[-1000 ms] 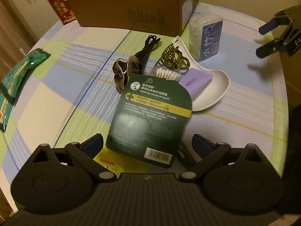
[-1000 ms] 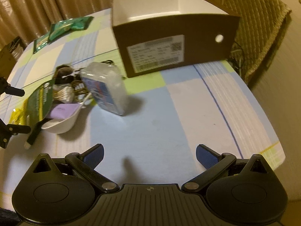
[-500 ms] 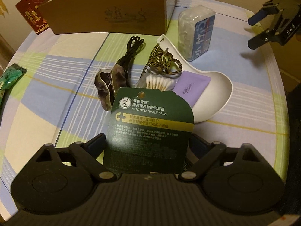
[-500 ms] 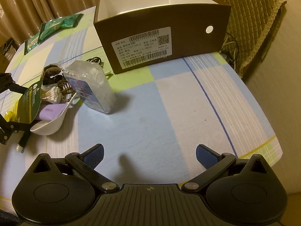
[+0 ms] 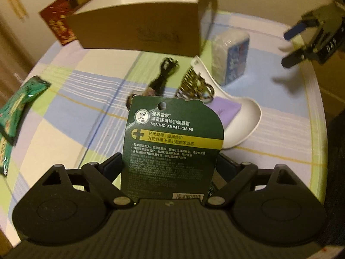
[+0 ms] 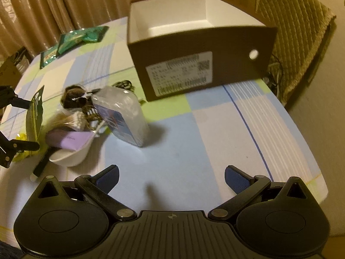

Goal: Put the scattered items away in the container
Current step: 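Lift the green card with the left gripper while the right gripper grasps the clear plastic box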

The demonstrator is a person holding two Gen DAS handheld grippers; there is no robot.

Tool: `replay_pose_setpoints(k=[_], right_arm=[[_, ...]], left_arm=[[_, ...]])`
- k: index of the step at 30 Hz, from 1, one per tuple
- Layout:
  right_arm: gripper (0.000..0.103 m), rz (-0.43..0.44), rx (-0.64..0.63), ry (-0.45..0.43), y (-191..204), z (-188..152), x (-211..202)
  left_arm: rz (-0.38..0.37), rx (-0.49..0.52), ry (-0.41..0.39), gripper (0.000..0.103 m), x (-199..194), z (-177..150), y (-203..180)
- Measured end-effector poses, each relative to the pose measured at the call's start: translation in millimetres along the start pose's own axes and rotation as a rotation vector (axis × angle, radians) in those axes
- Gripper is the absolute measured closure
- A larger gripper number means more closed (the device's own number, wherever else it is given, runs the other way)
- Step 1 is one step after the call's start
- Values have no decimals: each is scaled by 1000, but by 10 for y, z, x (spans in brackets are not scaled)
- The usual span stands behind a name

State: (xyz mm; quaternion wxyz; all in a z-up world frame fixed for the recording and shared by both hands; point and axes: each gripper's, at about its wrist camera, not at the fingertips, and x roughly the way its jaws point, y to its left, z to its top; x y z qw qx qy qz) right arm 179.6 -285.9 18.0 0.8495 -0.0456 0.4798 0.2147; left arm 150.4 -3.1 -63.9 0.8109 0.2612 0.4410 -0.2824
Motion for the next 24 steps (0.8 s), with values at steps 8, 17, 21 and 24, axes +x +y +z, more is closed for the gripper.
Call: replay_pose_setpoints(k=[8,17,21,24], right_arm=[[2,70,-66,-62,196,136,48],[10,113,-286,-123,293,226,166],[23,167,-435,-128,303,320,232],[35,223,-515,-118,294,387,301]], left_arm=[[69,-192,-39,13,-240,64,-77],[103,-356,-41,13,-327,89,-104],[121,-396,-36,13,-350,81,-123],[132,-429,-31,13,-346,82,-135]])
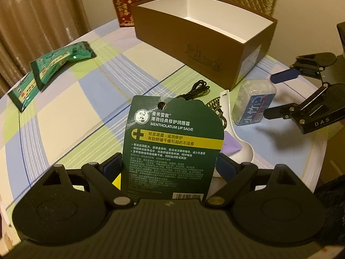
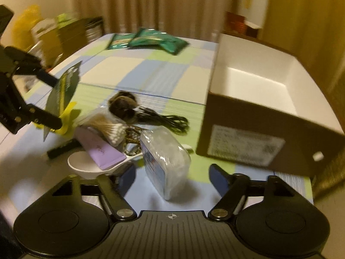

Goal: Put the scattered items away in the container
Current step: 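Lift the green card with the left gripper while the right gripper grasps the clear plastic box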

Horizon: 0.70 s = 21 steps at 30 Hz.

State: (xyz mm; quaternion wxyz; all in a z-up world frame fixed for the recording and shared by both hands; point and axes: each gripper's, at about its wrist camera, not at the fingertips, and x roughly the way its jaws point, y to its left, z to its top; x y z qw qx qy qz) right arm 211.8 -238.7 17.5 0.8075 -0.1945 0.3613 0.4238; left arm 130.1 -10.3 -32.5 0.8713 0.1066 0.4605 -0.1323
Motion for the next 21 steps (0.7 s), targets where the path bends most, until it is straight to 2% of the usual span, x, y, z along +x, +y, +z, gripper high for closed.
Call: replay_pose_setpoints(k=[2,9,16,21], right_arm=[[42,37,-33,5,-26,20,41],[50,142,-124,17,-93,83,145],[76,221,-169,35,-169,127,237],[76,226,-167,44,-212,122,200]], left_arm=[[11,-21,4,13,3,0,-15],[65,-108,20,13,34,29,-35],[102,-162,24,13,21,67,-143],[128,-210,36,13,24,73,-211]])
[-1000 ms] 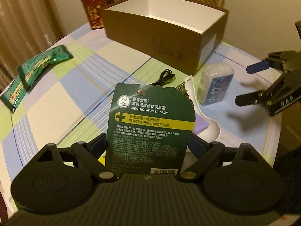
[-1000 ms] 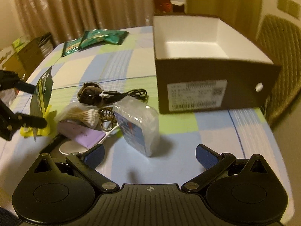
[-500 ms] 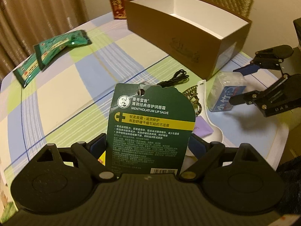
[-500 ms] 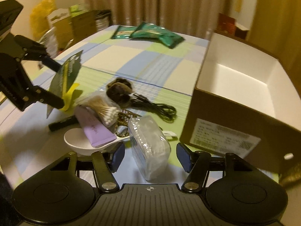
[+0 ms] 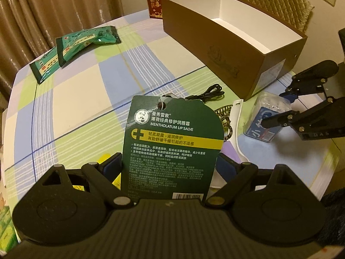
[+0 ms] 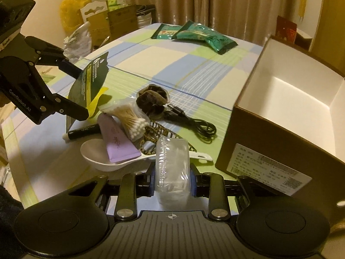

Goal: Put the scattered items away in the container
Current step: 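Lift the green card with the left gripper while the right gripper grasps the clear plastic box, then carry the green card and clear box over the cardboard box with both grippers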

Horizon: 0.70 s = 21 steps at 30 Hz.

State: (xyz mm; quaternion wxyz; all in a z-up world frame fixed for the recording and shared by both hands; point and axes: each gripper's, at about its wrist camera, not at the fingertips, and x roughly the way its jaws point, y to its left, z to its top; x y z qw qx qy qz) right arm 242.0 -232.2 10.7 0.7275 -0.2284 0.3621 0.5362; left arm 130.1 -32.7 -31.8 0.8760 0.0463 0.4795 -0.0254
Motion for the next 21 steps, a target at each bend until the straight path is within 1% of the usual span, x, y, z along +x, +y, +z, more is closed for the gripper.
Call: replay_pose_setpoints(k=[6,11,16,21], right_arm=[[76,-11,43,-5,-45,-62,-152],[76,-34,87,-11,-103,-107,-339],[76,-64,137,-34,-191,-133,-572],[76,-89,168,-62,-286,-132,-816]], left_arm=[[10,-6,-8,13,-6,25,-103],[3,12,-26,13,2,95,-219],[-16,33,-68,13,-58,224,-346],[-35,53,-129,13,-159,425,-485]])
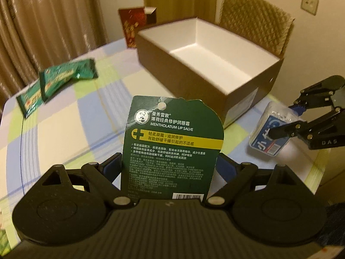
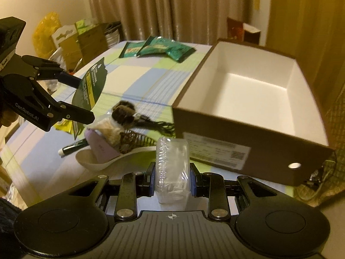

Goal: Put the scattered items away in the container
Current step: 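Carry the green card and clear box over the cardboard box with both grippers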

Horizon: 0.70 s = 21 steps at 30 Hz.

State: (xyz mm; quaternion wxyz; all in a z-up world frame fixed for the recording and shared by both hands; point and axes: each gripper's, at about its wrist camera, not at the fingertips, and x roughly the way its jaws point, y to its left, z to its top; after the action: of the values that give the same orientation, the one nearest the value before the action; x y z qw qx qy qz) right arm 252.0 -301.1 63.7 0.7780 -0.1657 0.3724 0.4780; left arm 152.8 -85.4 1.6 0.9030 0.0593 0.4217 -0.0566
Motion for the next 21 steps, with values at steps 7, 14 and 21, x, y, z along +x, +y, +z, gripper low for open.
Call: replay_pose_setpoints(k=[7,14,21], right_arm=[[76,-21,53,-92,-223,214,-407],[76,-62,94,-181,-483,409,-687],[76,-111,111,-230,-726,553,-732]], left_arm=[[-56,23,-82,13,-57,406,-196],[-98,26,-134,13,-32,760,-339],[-124,7,-161,13,98,1082,-421]])
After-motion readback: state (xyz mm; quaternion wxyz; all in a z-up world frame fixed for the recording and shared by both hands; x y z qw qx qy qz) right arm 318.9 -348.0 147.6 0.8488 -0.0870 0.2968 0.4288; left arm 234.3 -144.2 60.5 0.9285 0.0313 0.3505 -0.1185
